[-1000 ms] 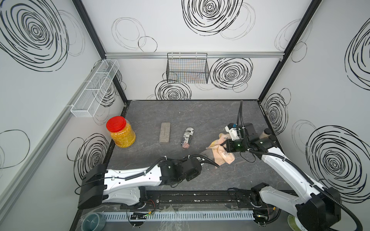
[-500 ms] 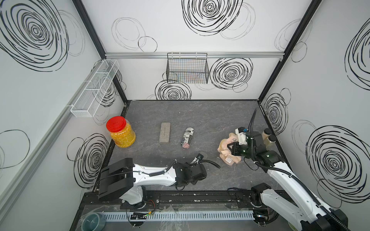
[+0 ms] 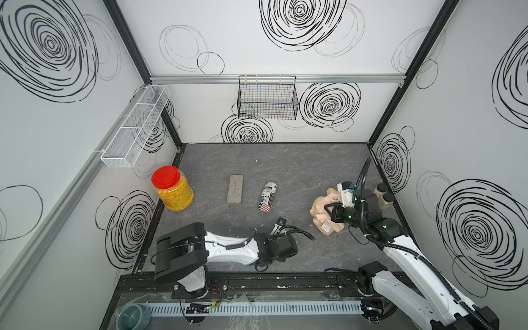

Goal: Wipe the eyeglass case
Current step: Place the eyeglass case at the center of the board, then adjust the eyeglass case at the center of the board.

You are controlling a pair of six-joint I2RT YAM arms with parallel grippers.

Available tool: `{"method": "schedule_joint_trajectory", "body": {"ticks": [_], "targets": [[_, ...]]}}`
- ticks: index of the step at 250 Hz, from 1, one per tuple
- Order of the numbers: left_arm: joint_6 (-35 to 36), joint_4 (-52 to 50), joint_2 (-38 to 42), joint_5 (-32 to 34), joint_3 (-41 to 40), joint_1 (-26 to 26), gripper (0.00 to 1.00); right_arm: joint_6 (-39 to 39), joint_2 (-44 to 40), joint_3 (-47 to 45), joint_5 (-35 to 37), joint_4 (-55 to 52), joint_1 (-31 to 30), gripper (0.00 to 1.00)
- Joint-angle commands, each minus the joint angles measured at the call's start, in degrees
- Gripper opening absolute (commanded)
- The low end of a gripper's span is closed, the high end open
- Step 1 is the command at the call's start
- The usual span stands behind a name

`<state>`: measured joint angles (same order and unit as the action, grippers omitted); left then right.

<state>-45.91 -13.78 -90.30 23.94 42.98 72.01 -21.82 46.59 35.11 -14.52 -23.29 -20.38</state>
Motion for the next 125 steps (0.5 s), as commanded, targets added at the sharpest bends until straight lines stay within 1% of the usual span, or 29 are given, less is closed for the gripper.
{"method": "schedule_joint_trajectory", "body": {"ticks": [1,25,33,39,58,77,89,102,125], "targets": [[-2.38,0.33,0.13,1.49,2.16,0.56,0.84,-0.71,-0.44,-0.66,-2.49,4.07,0.33,0.0],[-3.03,-2.52,0.87,1.83,3.4,0.75,0.86,-1.35,0.05,-1.33,-5.27,7.28,0.28,0.0],[-3.13,-2.77,1.46,1.05,3.3,0.76,0.85,-1.6,0.06,-1.6,-6.65,8.52,0.32,0.0],[-2.97,-2.37,1.99,0.2,3.02,0.77,0.87,-1.68,0.18,-1.63,-7.52,9.25,0.26,0.0],[-1.91,0.11,3.39,-4.24,1.51,0.42,0.93,-1.92,0.43,-1.65,-9.74,10.72,0.26,0.0],[0.67,5.92,3.91,-11.68,0.06,0.13,0.98,-2.8,0.69,-1.15,-10.63,10.32,0.33,0.0],[0.28,8.18,3.84,-14.77,0.12,0.17,0.98,-3.05,0.91,-0.38,-11.73,9.57,0.26,0.0],[-0.1,9.67,3.48,-16.57,0.88,0.52,0.98,-3.04,0.98,0.82,-12.14,8.06,0.34,0.0],[0.64,11.62,2.36,-18.48,3.0,1.71,0.97,-2.37,0.64,3.99,-8.82,3.52,0.42,0.0]]}}
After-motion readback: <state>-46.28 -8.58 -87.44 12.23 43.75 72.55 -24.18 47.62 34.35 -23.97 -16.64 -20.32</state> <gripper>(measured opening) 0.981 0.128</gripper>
